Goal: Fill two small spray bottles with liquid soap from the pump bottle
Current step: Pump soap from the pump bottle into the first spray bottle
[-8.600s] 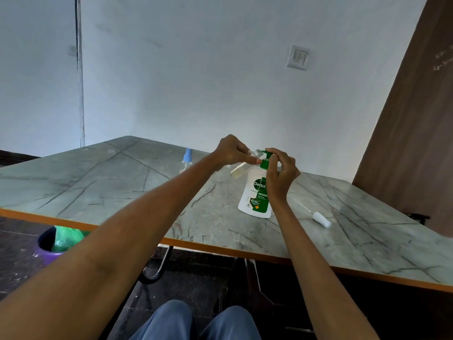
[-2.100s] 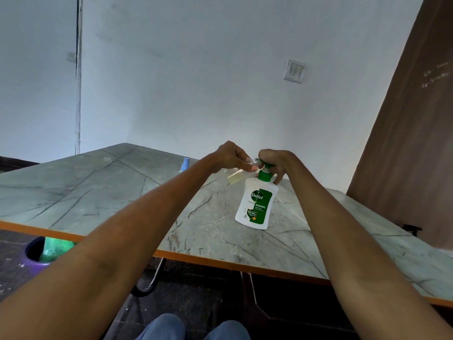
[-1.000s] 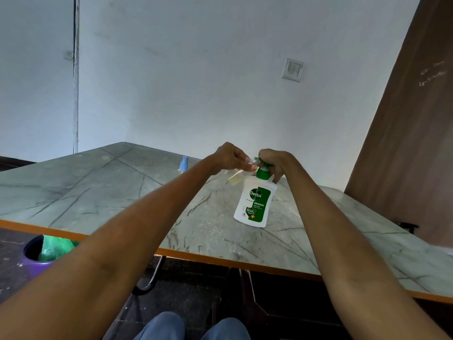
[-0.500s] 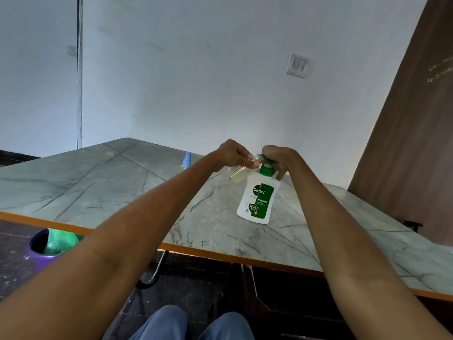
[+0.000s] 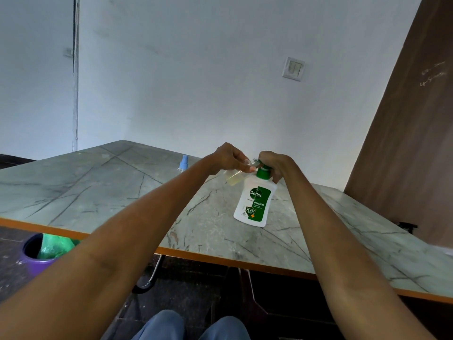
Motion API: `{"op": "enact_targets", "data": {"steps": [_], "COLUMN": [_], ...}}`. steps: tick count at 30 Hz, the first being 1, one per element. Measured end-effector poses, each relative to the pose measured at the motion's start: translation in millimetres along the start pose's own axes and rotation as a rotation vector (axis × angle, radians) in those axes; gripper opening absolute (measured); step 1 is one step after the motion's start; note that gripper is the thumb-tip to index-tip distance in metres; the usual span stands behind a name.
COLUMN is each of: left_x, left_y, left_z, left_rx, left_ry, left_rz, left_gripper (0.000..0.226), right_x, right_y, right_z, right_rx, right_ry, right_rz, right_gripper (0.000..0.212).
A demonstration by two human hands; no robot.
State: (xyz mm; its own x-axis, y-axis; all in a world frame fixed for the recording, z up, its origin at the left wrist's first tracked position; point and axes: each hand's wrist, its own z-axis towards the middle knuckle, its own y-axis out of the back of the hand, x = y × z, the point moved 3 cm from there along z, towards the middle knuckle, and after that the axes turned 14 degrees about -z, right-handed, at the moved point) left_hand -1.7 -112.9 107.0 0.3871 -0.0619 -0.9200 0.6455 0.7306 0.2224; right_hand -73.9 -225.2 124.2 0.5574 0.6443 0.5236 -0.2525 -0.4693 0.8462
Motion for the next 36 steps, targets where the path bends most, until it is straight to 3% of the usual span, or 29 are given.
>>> {"op": "enact_targets", "data": {"steps": [31,36], "left_x": [-3.7,-4.1], "left_y": [-1.2,-1.8], "left_z": [0.6,0.0], "left_rx": [-0.027,-0.027], "left_ry": [-0.008,0.006], "left_rz": [-0.01,-0.006], "left_gripper": [0.039,0.02], "right_x": [6.1,5.0], "right_y": [6.6,6.8], "right_z": [-5.3,-5.5], "right_rx": [0.025,0.028], "right_ry": [0.031,0.024], "right_rz": [-0.046,-0.048], "right_gripper": [0.028,0.033]}}
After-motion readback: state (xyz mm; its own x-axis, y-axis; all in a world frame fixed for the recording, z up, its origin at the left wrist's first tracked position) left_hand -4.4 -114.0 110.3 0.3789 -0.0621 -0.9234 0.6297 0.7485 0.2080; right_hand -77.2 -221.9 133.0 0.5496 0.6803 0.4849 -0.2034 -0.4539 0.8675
